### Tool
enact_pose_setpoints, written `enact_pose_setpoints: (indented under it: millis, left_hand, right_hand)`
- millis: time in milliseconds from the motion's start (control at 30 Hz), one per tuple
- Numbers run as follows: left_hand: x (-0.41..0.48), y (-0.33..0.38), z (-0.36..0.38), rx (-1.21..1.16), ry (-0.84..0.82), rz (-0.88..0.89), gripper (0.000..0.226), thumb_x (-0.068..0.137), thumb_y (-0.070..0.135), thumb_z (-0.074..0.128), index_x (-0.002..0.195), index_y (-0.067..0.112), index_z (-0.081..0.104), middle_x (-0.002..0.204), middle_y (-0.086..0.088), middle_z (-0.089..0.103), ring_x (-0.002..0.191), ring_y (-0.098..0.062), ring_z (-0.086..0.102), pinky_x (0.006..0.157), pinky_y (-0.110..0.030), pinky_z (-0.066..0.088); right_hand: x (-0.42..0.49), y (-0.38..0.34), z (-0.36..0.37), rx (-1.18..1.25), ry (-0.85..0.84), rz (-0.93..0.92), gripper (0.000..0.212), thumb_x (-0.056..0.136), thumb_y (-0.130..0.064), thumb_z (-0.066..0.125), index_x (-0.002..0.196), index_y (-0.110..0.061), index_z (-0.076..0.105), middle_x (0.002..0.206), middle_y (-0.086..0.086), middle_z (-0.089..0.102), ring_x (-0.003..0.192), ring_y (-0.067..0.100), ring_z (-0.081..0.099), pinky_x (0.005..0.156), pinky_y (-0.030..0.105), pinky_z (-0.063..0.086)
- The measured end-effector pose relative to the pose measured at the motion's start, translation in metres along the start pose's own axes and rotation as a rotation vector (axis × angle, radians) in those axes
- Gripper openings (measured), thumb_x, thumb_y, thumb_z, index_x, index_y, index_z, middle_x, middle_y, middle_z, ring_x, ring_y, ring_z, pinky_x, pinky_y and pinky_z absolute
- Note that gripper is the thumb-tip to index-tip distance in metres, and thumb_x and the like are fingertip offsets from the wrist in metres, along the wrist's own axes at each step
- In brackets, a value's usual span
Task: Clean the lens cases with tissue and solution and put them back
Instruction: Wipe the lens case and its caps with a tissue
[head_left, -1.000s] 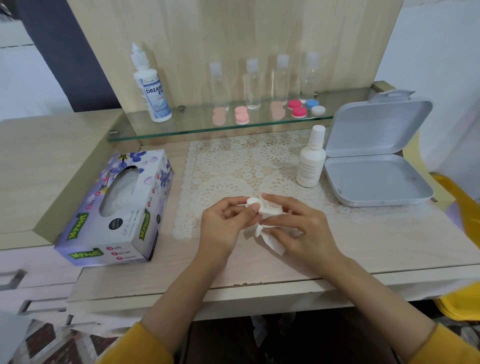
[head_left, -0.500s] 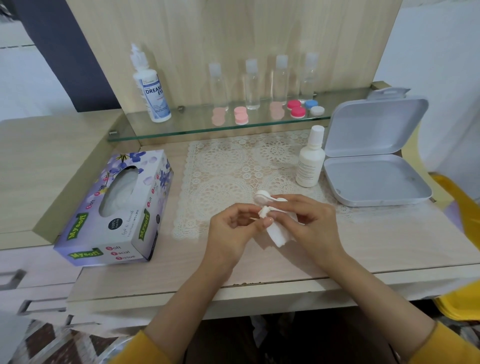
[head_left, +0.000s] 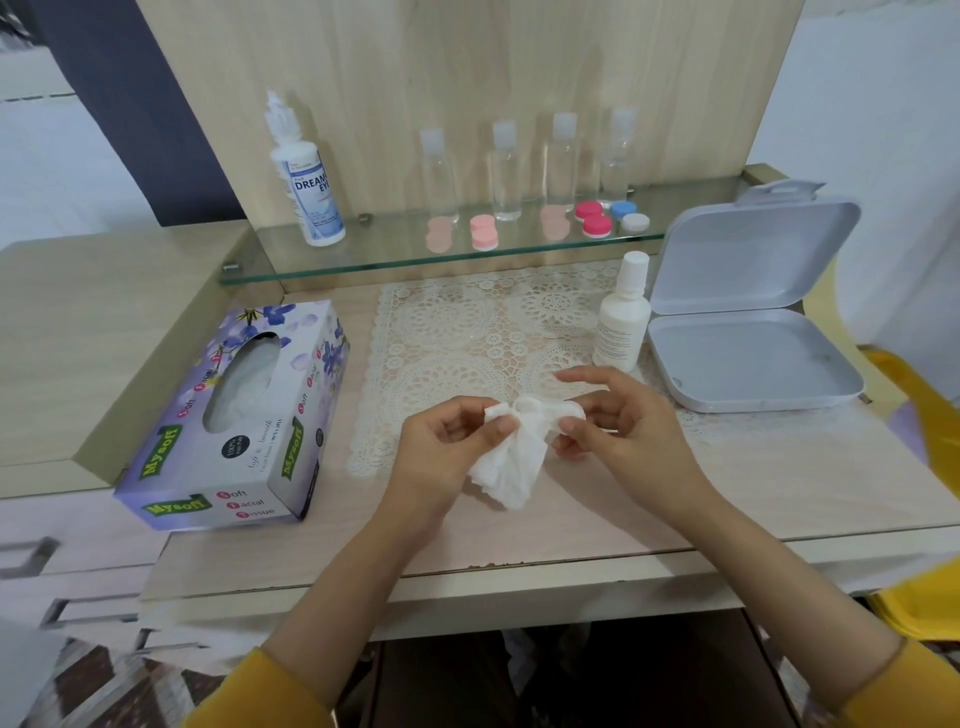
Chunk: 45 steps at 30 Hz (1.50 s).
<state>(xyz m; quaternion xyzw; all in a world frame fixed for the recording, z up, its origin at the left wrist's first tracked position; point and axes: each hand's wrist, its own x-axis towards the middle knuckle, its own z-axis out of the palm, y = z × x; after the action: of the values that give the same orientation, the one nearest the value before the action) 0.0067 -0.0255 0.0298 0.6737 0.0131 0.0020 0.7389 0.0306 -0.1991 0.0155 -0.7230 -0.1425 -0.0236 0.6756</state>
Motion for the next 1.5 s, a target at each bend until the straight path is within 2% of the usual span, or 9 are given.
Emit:
enact_pose_setpoints:
  millis: [200, 333, 533, 633, 733, 900, 1100, 1233, 1500]
  left_hand:
    - [0.007, 0.001, -0.002, 0.103, 0.027, -0.058, 0.013, 0.071, 0.004, 0.072, 0.083, 0.007, 0.068, 0.087, -0.002, 0.069, 0.069, -0.013, 0.065, 0.043, -0.024, 0.048]
    - [0.009, 0.004, -0.002, 0.152, -0.014, -0.068, 0.029, 0.071, 0.000, 0.073, 0.092, 0.018, 0.067, 0.089, 0.001, 0.071, 0.078, -0.011, 0.068, 0.054, -0.025, 0.053]
    - [0.010, 0.007, 0.000, 0.160, -0.016, -0.072, 0.021, 0.066, -0.002, 0.076, 0.077, 0.013, 0.067, 0.066, 0.002, 0.068, 0.063, -0.010, 0.066, 0.047, -0.018, 0.047]
    - [0.009, 0.006, 0.001, 0.166, 0.089, -0.023, 0.026, 0.060, -0.003, 0.079, 0.068, 0.011, 0.058, 0.061, 0.001, 0.064, 0.058, -0.011, 0.063, 0.048, -0.021, 0.048]
    - [0.008, 0.006, 0.001, 0.143, 0.124, -0.002, 0.021, 0.060, -0.003, 0.078, 0.061, 0.008, 0.061, 0.057, 0.002, 0.064, 0.057, -0.010, 0.063, 0.050, -0.021, 0.050]
    - [0.008, 0.010, -0.005, 0.181, 0.060, -0.044, 0.016, 0.066, 0.000, 0.076, 0.064, 0.012, 0.065, 0.079, 0.004, 0.072, 0.067, -0.019, 0.069, 0.043, -0.034, 0.050]
    - [0.007, 0.014, 0.000, 0.241, -0.026, -0.086, 0.030, 0.067, 0.003, 0.077, 0.089, 0.021, 0.067, 0.073, 0.004, 0.068, 0.067, -0.013, 0.068, 0.040, -0.024, 0.046]
    - [0.009, 0.012, 0.000, 0.273, -0.033, -0.094, 0.024, 0.063, 0.002, 0.079, 0.081, 0.016, 0.069, 0.072, 0.000, 0.069, 0.067, -0.009, 0.067, 0.049, -0.021, 0.050]
    - [0.008, 0.010, 0.000, 0.236, -0.016, -0.104, 0.012, 0.069, -0.001, 0.074, 0.074, 0.008, 0.068, 0.068, -0.005, 0.067, 0.056, -0.011, 0.065, 0.035, -0.020, 0.044]
  right_hand:
    - [-0.003, -0.004, 0.002, 0.029, 0.003, 0.036, 0.021, 0.080, 0.011, 0.060, 0.080, -0.010, 0.063, 0.065, 0.005, 0.066, 0.057, 0.018, 0.065, 0.058, 0.023, 0.055]
    - [-0.005, -0.007, 0.004, 0.030, -0.016, 0.036, 0.025, 0.079, 0.012, 0.060, 0.079, -0.012, 0.065, 0.062, 0.002, 0.066, 0.055, 0.017, 0.065, 0.057, 0.023, 0.055]
    - [-0.007, -0.008, 0.005, 0.046, 0.005, 0.031, 0.023, 0.079, 0.012, 0.060, 0.081, -0.010, 0.066, 0.068, 0.013, 0.066, 0.058, 0.022, 0.066, 0.057, 0.024, 0.055]
    - [-0.007, -0.007, 0.006, 0.070, 0.015, 0.040, 0.022, 0.079, 0.011, 0.061, 0.082, -0.010, 0.066, 0.065, 0.005, 0.067, 0.057, 0.020, 0.066, 0.058, 0.026, 0.056]
    - [-0.007, -0.006, 0.005, 0.078, 0.026, 0.049, 0.022, 0.079, 0.011, 0.061, 0.083, -0.010, 0.066, 0.062, 0.000, 0.067, 0.057, 0.019, 0.066, 0.058, 0.025, 0.056]
    - [-0.007, -0.006, 0.006, 0.087, 0.033, 0.054, 0.024, 0.079, 0.012, 0.061, 0.082, -0.011, 0.066, 0.062, 0.003, 0.066, 0.056, 0.018, 0.066, 0.057, 0.024, 0.055]
    - [-0.008, -0.005, 0.009, 0.093, 0.017, 0.058, 0.023, 0.079, 0.011, 0.061, 0.081, -0.011, 0.066, 0.066, 0.006, 0.067, 0.058, 0.020, 0.067, 0.057, 0.025, 0.055]
    - [-0.009, -0.006, 0.009, 0.089, 0.015, 0.054, 0.023, 0.078, 0.012, 0.061, 0.081, -0.010, 0.066, 0.065, 0.005, 0.067, 0.058, 0.018, 0.067, 0.056, 0.023, 0.054]
    - [-0.010, -0.005, 0.010, 0.094, 0.039, 0.054, 0.021, 0.078, 0.012, 0.062, 0.082, -0.009, 0.066, 0.064, 0.001, 0.068, 0.057, 0.016, 0.066, 0.056, 0.023, 0.054]
